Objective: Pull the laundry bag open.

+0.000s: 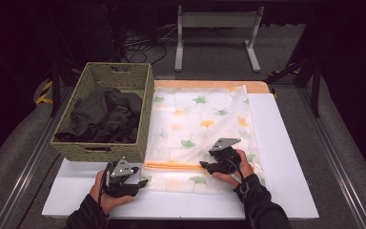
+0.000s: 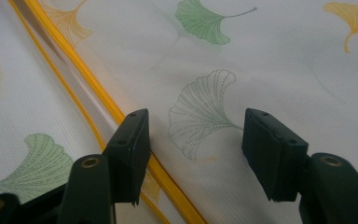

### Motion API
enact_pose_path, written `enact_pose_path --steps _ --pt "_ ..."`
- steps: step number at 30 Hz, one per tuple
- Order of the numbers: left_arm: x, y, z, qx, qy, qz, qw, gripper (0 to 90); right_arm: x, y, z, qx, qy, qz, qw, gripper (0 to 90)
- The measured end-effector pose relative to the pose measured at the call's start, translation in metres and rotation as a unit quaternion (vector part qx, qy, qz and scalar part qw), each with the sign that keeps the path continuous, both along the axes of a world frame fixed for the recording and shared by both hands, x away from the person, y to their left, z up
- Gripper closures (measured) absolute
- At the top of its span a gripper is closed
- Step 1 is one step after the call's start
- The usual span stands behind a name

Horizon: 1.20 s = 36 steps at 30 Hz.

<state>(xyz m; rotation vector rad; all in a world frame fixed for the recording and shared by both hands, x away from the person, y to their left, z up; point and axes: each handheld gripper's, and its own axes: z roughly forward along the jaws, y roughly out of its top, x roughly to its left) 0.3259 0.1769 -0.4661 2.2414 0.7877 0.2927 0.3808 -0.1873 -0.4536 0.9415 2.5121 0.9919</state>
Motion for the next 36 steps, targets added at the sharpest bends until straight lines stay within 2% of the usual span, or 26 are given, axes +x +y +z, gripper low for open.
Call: enact_pose_path --steps 3,4,5,6,7,8,9,11,14,18,22,24,27,31,36 --pt "0.003 0.001 0.001 -0.003 0.001 0.000 1.0000 63.4 -0.001 0.002 0.000 0.002 -0.002 0.008 1.0000 59.1" --pt "0.004 0.000 0.001 -0.005 0.002 -0.009 0.9999 77.5 -0.001 0.003 0.001 0.002 -0.002 0.014 0.9999 65.9" --pt "0.004 0.000 0.001 -0.005 0.002 -0.009 0.9999 83.0 -0.001 0.003 0.001 0.002 -0.002 0.014 0.9999 65.9" --pt "0.003 -0.003 0.001 0.000 -0.006 -0.014 0.9999 87.8 0.000 0.004 0.001 0.003 -0.005 0.012 0.9999 74.1" --pt "0.003 -0.005 0.001 0.006 -0.012 -0.013 0.9998 88.3 0.001 0.005 0.000 0.004 -0.006 0.011 0.9999 77.7" --pt "0.004 -0.007 0.002 0.010 -0.015 -0.008 0.9998 88.3 0.001 0.005 0.000 0.004 -0.006 0.011 0.9999 77.7" --pt "0.005 -0.008 0.002 0.010 -0.017 -0.004 0.9998 88.5 0.002 0.006 0.000 0.002 -0.013 0.008 0.9999 84.3" --pt "0.009 -0.009 0.001 0.010 -0.021 0.000 0.9997 88.5 0.003 0.007 0.000 -0.001 -0.016 0.007 0.9999 86.3" --pt "0.014 -0.011 0.001 0.011 -0.026 0.009 0.9996 88.5 0.006 0.009 0.001 -0.014 -0.033 -0.007 0.9993 90.0" --pt "0.018 -0.018 0.001 0.026 -0.044 0.003 0.9987 88.2 0.017 0.005 0.001 -0.011 -0.050 -0.032 0.9982 90.0" --pt "0.022 -0.020 0.001 0.022 -0.041 0.002 0.9989 88.2 0.024 0.003 0.004 0.003 -0.059 -0.047 0.9972 90.0" --pt "0.023 -0.019 0.001 0.021 -0.042 -0.002 0.9989 88.2 0.025 0.001 0.008 0.019 -0.063 -0.054 0.9964 88.3" --pt "0.022 -0.018 0.001 0.019 -0.039 -0.003 0.9990 87.8 0.023 -0.001 0.009 0.032 -0.057 -0.044 0.9969 82.0" --pt "0.021 -0.014 0.001 0.015 -0.036 -0.012 0.9992 87.3 0.022 0.001 0.006 0.031 -0.037 -0.027 0.9985 71.5" --pt "0.019 -0.012 0.001 0.013 -0.033 -0.014 0.9993 86.8 0.020 0.003 0.005 0.016 -0.028 -0.015 0.9994 48.6"
